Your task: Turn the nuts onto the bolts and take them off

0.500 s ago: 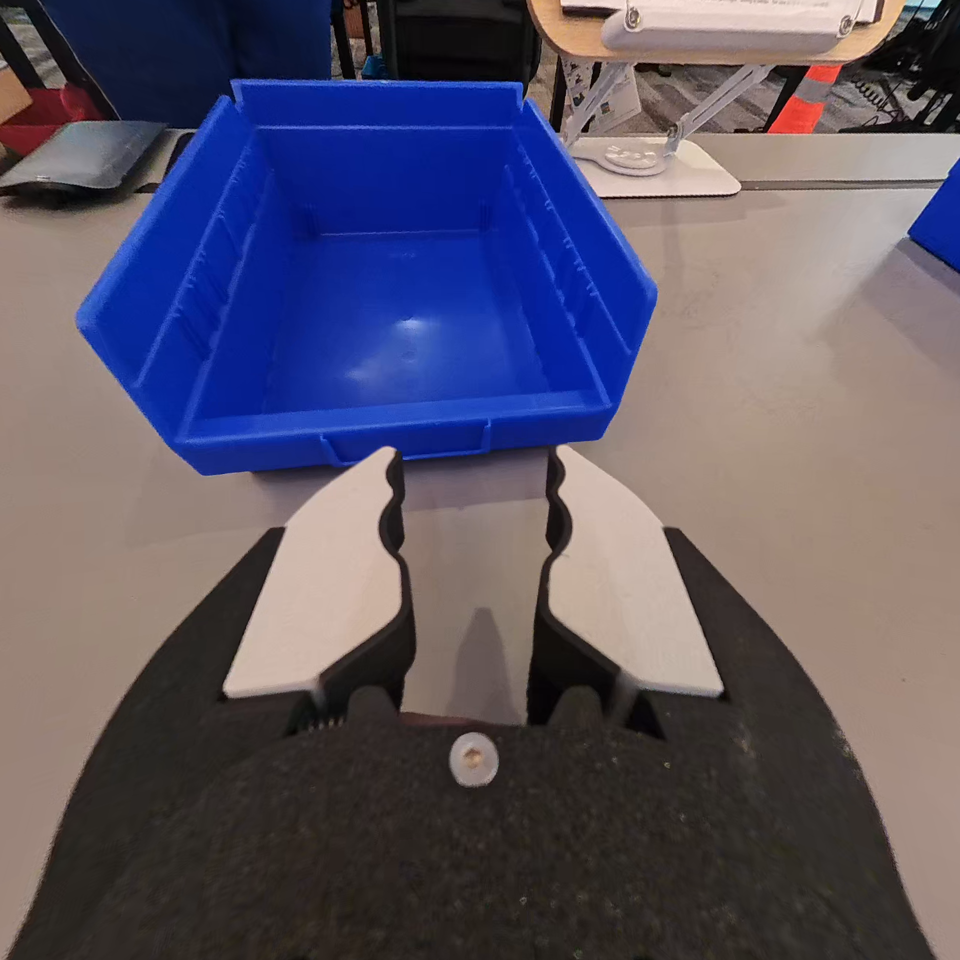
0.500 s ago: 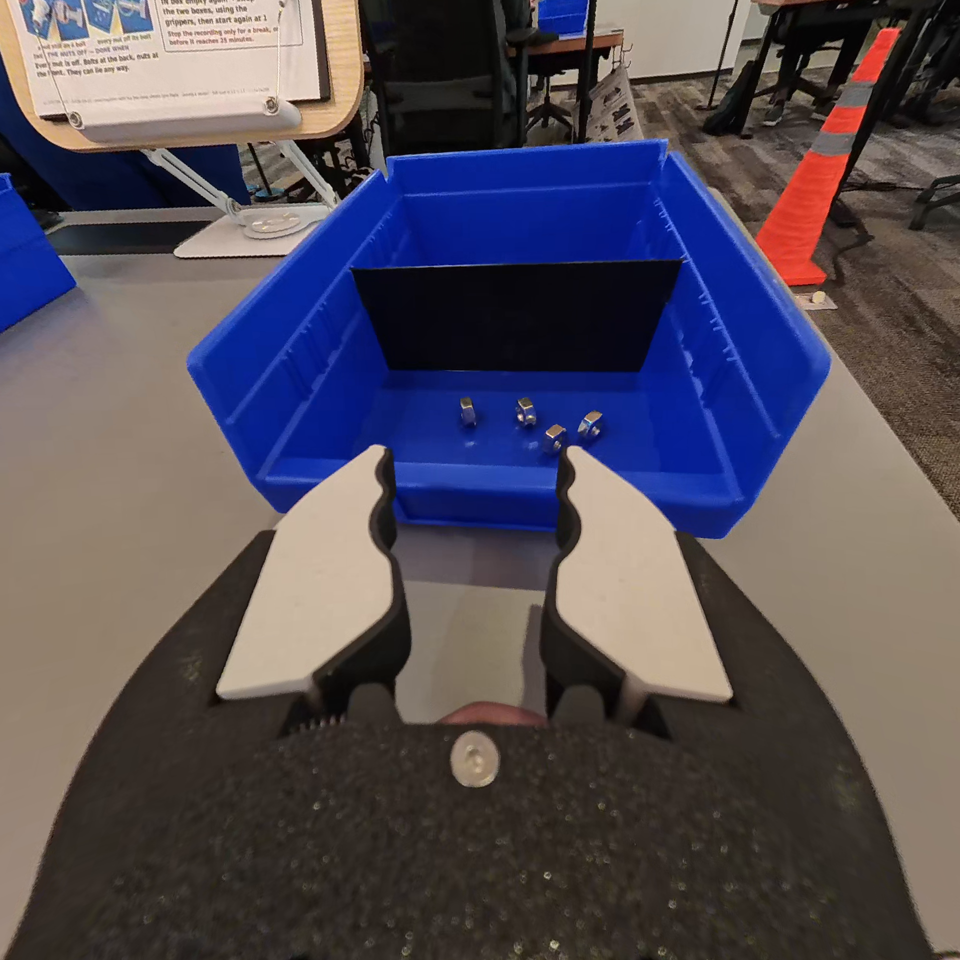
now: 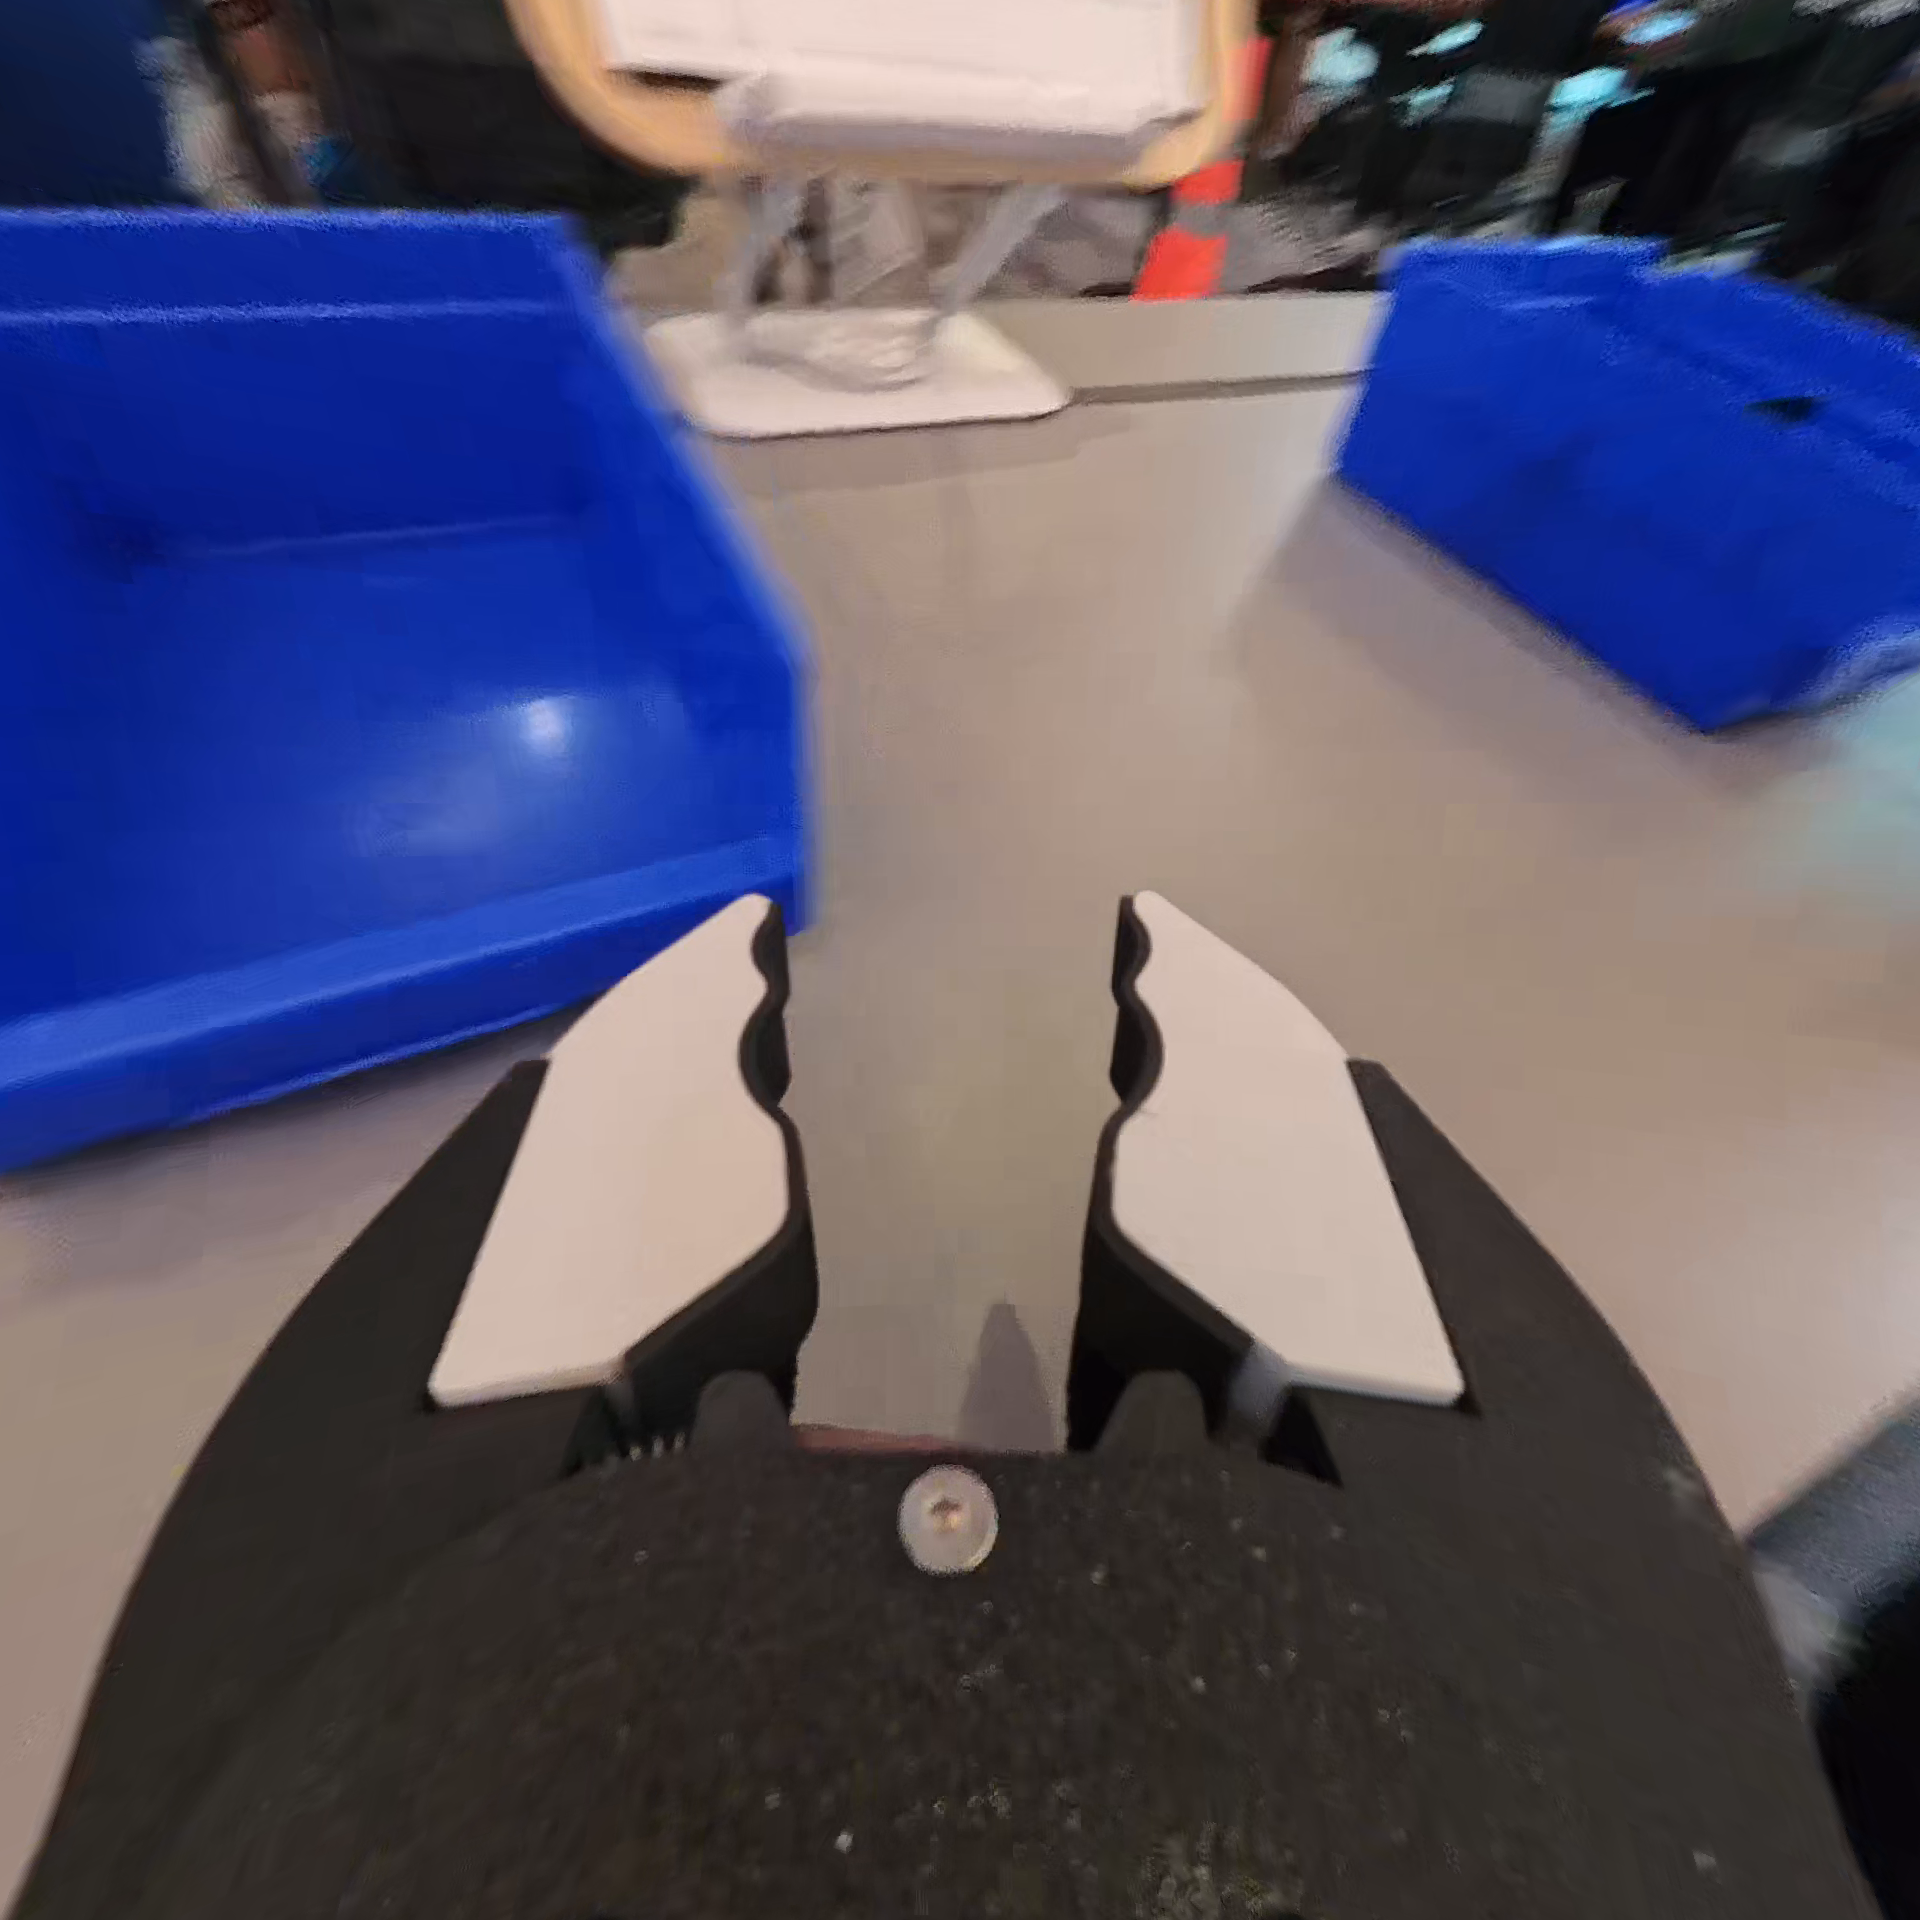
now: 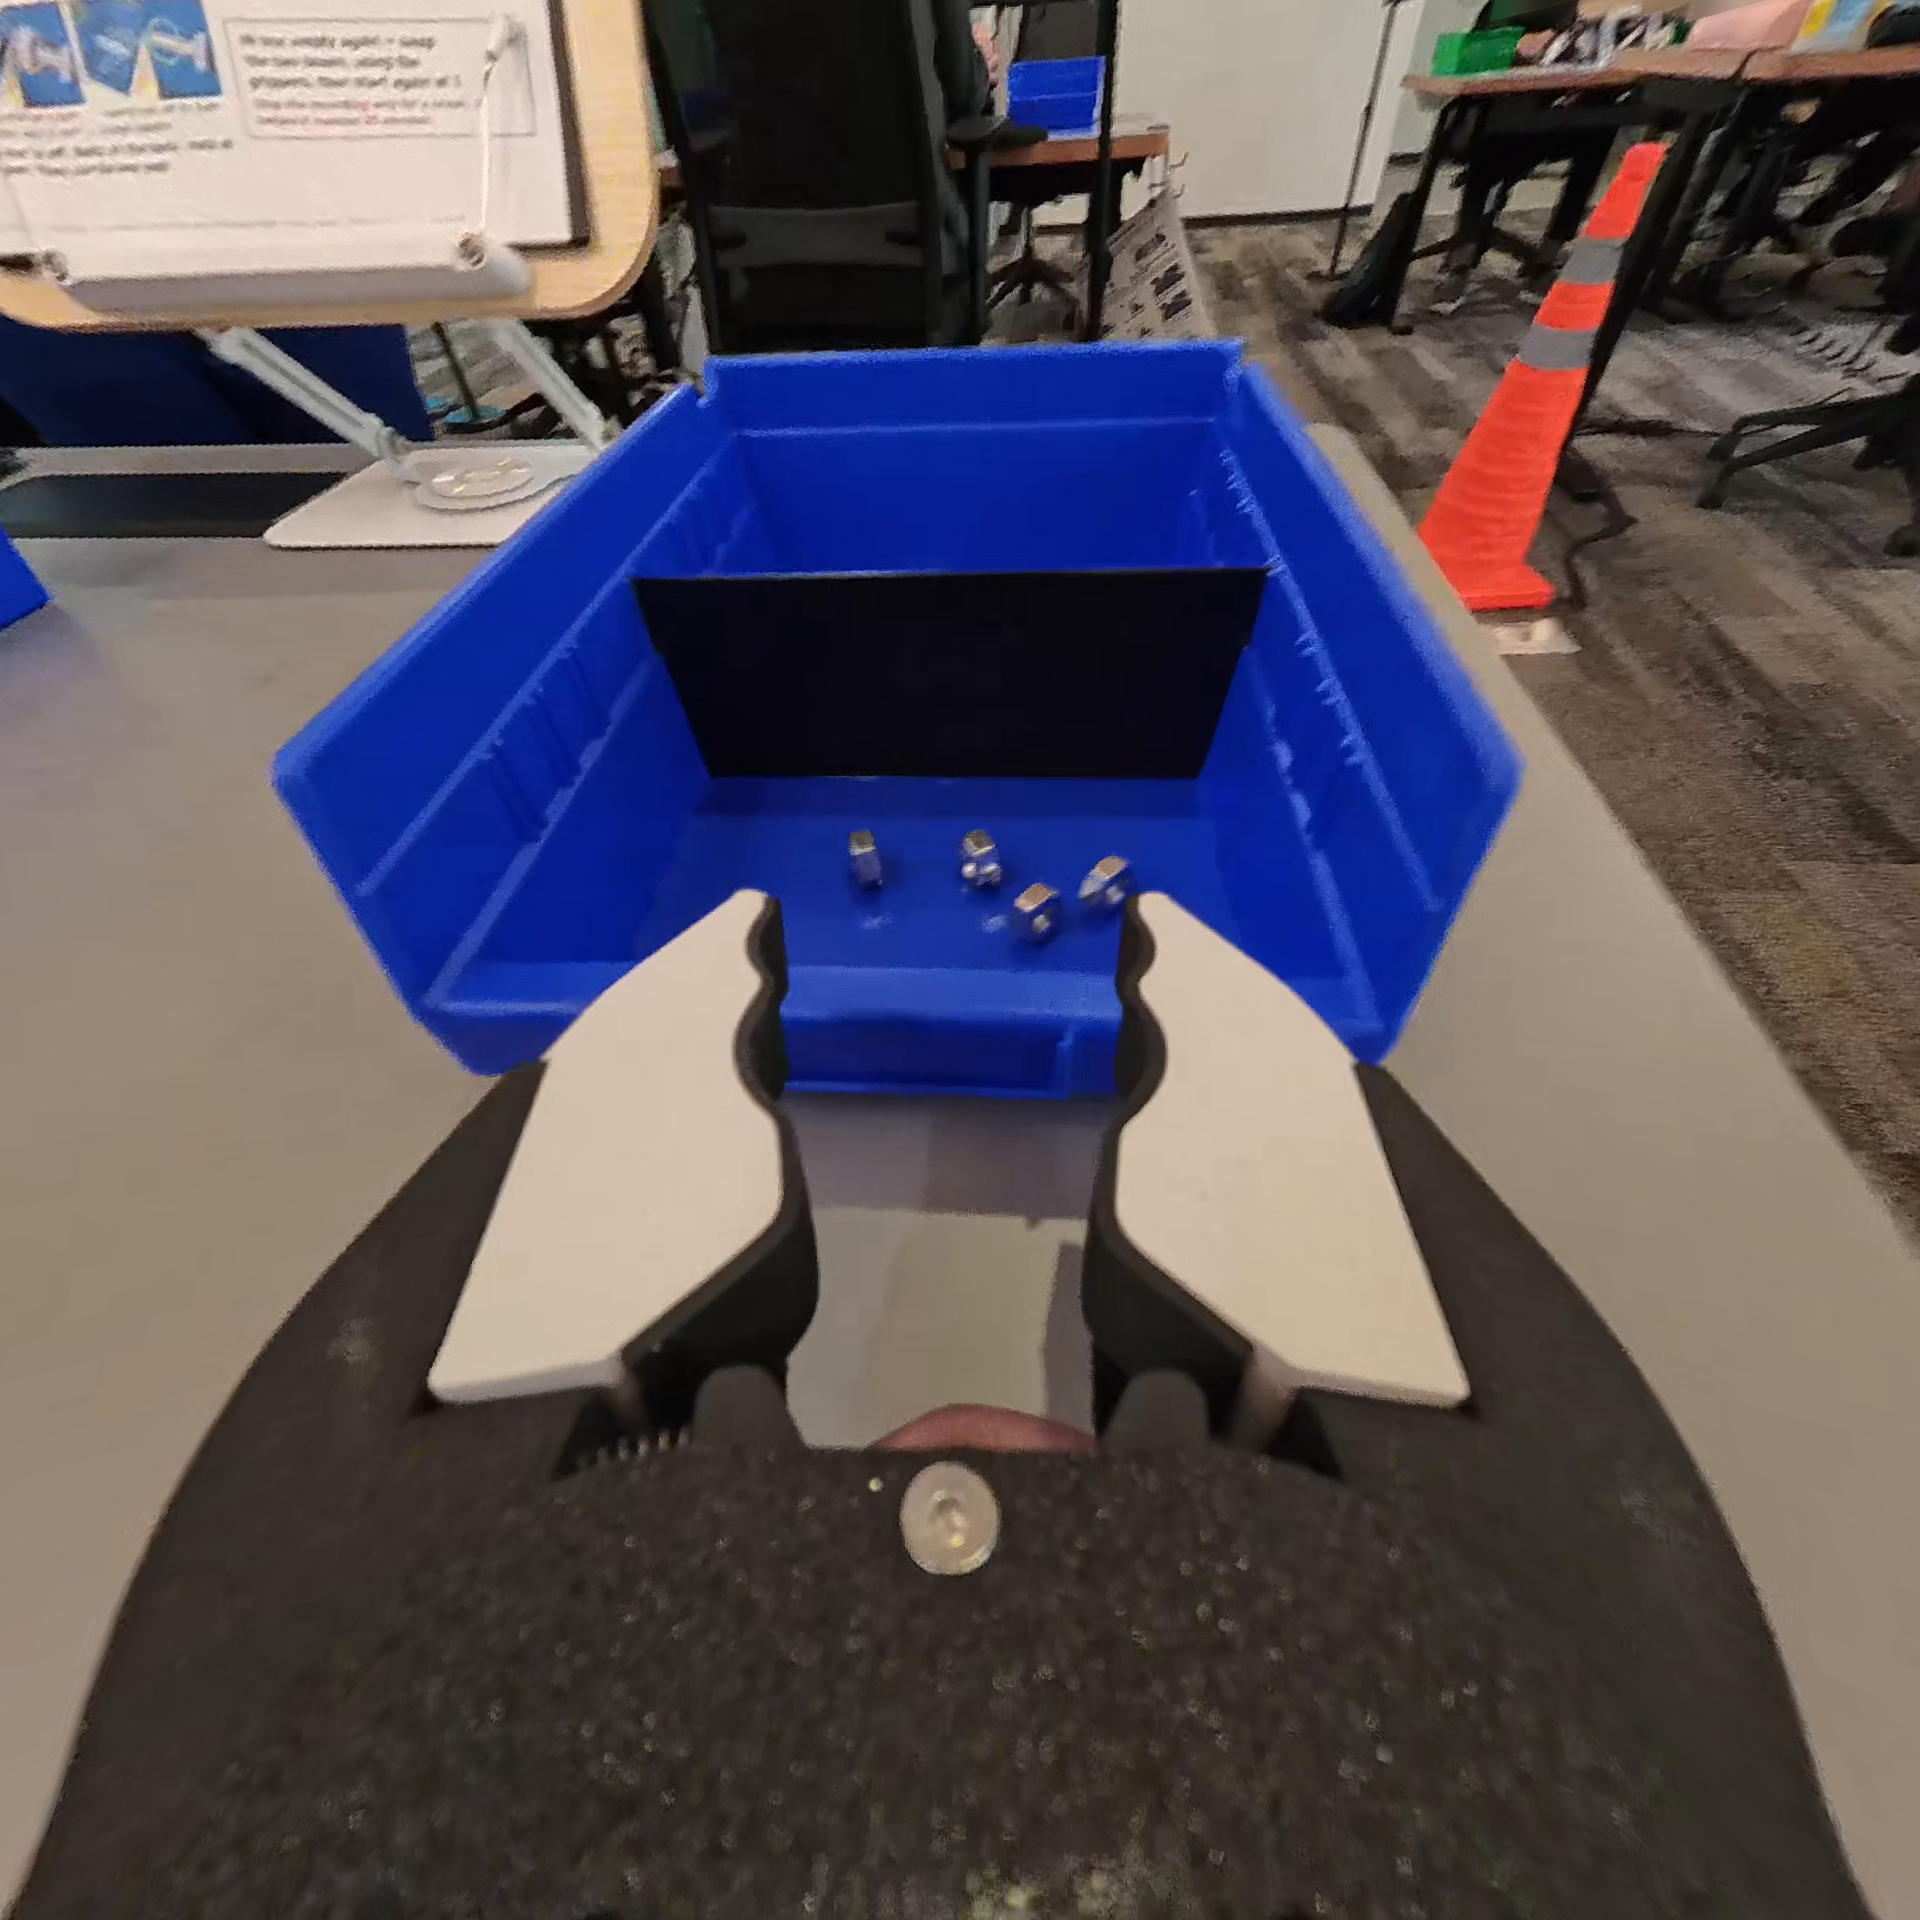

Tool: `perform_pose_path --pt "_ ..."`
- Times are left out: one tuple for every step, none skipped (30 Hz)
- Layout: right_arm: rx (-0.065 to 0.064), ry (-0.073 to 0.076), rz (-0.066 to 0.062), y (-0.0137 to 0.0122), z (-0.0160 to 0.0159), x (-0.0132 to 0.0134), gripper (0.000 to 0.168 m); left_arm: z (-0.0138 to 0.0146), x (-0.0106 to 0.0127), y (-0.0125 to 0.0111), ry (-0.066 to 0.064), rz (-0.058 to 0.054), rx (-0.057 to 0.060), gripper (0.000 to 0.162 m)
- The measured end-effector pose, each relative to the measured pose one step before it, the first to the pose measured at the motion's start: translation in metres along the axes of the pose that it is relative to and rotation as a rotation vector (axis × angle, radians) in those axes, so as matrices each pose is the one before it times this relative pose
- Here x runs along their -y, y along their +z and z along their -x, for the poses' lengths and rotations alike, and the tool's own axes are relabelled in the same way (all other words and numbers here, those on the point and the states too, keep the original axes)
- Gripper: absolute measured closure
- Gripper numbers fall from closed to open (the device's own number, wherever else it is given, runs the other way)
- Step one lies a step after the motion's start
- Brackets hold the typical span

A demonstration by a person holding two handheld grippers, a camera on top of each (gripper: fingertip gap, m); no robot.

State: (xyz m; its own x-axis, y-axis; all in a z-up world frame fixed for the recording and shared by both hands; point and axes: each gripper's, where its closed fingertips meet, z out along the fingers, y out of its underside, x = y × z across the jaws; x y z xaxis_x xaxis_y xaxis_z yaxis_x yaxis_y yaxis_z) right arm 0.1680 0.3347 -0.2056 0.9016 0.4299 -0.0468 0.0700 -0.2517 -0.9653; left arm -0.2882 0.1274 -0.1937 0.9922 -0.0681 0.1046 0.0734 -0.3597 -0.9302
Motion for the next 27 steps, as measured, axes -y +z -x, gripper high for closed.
perform_pose_path --pt "-0.0307 -0.0113 -0.0196 0.00077 -0.00803 0.00446 0.107 -0.02893 0.00550 0.00680 0.0117 -0.0093 -0.0842 0.102" --pt "-0.0424 -0.0136 -0.0189 0.00063 -0.01078 0.00579 0.105 -0.03092 0.00245 0.01204 0.0194 0.0152 -0.0853 0.100" --pt "-0.0451 -0.0074 -0.0227 0.00018 -0.01207 0.00704 0.104 -0.03061 0.00003 0.01694 0.0202 0.0360 -0.0803 0.098" --pt "-0.0431 0.0013 -0.0317 0.00018 -0.01255 0.00818 0.104 -0.02905 0.00066 0.02047 0.0140 0.0363 -0.0726 0.098" --pt "-0.0431 0.0081 -0.0310 0.00092 -0.01281 0.00736 0.103 -0.02481 0.00261 0.02318 0.0092 0.0294 -0.0503 0.097" --pt "-0.0342 0.0129 -0.0192 0.00272 -0.01124 0.00416 0.103 -0.02071 0.00667 0.02481 0.0103 0.0172 -0.0315 0.097" --pt "-0.0170 0.0140 0.0023 0.00484 -0.00782 -0.00007 0.100 -0.01668 0.01071 0.02559 0.0132 -0.0009 -0.0151 0.096" --pt "-0.0048 0.0058 0.0225 0.00613 -0.00549 -0.00377 0.096 -0.01301 0.01192 0.02645 0.0152 -0.0069 -0.0026 0.096" --pt "-0.0043 0.0025 0.0355 0.00626 -0.00469 -0.00629 0.093 -0.00906 0.01084 0.02681 0.0041 0.0000 0.0110 0.094" --pt "0.0007 0.0038 0.0376 0.00602 -0.00327 -0.00699 0.090 -0.00614 0.00906 0.02604 -0.0073 0.0057 0.0186 0.093" --pt "0.0024 0.0038 0.0375 0.00534 -0.00290 -0.00730 0.089 -0.00392 0.00685 0.02489 -0.0075 0.0074 0.0212 0.092" --pt "0.0039 0.0087 0.0269 0.00427 -0.00303 -0.00591 0.089 -0.00071 0.00340 0.02297 -0.0116 0.0154 0.0320 0.092" --pt "0.0129 0.0146 0.0201 0.00342 -0.00212 -0.00488 0.090 0.00044 0.00079 0.01965 -0.0278 0.0213 0.0316 0.086" --pt "0.0223 0.0263 0.0192 0.00258 -0.00112 -0.00352 0.092 -0.00168 0.00031 0.01564 -0.0436 0.0171 0.0117 0.084" --pt "0.0259 0.0333 0.0125 0.00131 -0.00073 -0.00140 0.095 -0.00468 0.00140 0.01113 -0.0351 0.0015 -0.0171 0.086" --pt "0.0199 0.0306 0.0007 0.00040 -0.00084 0.00000 0.100 -0.00380 0.00114 0.00706 -0.0338 -0.0005 -0.0140 0.101" --pt "0.0141 0.0245 -0.0036 0.00032 -0.00063 0.00037 0.104 -0.00246 -0.00025 0.00456 -0.0147 0.0040 -0.0056 0.116" --pt "0.0123 0.0169 0.0013 0.00065 -0.00013 -0.00008 0.107 0.00208 0.00087 0.00320 0.0037 -0.0049 0.0250 0.116" --pt "0.0117 0.0111 0.0013 0.00102 0.00094 -0.00002 0.108 0.00205 0.00107 0.00122 0.0123 -0.0076 0.0242 0.118" --pt "0.0141 0.0054 -0.0032 0.00084 0.00255 0.00045 0.110 0.00292 0.00125 0.00018 0.0131 -0.0091 0.0314 0.123" --pt "0.0188 -0.0003 -0.0047 0.00068 0.00461 0.00043 0.117 0.00281 0.00075 -0.00015 0.0211 0.0038 0.0319 0.128" --pt "0.0265 -0.0073 -0.0021 0.00104 0.00736 -0.00010 0.126 0.00463 0.00030 -0.00066 0.0286 0.0134 0.0465 0.134" --pt "0.0245 -0.0116 0.0053 0.00161 0.00886 -0.00114 0.134 0.00700 0.00093 -0.00125 0.0297 0.0077 0.0607 0.140" --pt "0.0260 -0.0161 0.0186 0.00243 0.01104 -0.00264 0.145 0.00812 0.00160 -0.00129 0.0252 -0.0025 0.0613 0.147" --pt "0.0327 -0.0058 0.0200 0.00198 0.01386 -0.00168 0.157 0.00800 0.00056 -0.00143 0.0057 -0.0040 0.0492 0.151" --pt "-0.0364 -0.0048 0.0079 0.00141 0.00593 -0.00004 0.157 0.00648 -0.00015 -0.00153 -0.0297 -0.0071 0.0170 0.153" --pt "-0.0411 -0.0192 0.0175 -0.00011 0.00581 -0.00160 0.159 0.00707 -0.00068 -0.00233 -0.0316 -0.0099 0.0131 0.154"
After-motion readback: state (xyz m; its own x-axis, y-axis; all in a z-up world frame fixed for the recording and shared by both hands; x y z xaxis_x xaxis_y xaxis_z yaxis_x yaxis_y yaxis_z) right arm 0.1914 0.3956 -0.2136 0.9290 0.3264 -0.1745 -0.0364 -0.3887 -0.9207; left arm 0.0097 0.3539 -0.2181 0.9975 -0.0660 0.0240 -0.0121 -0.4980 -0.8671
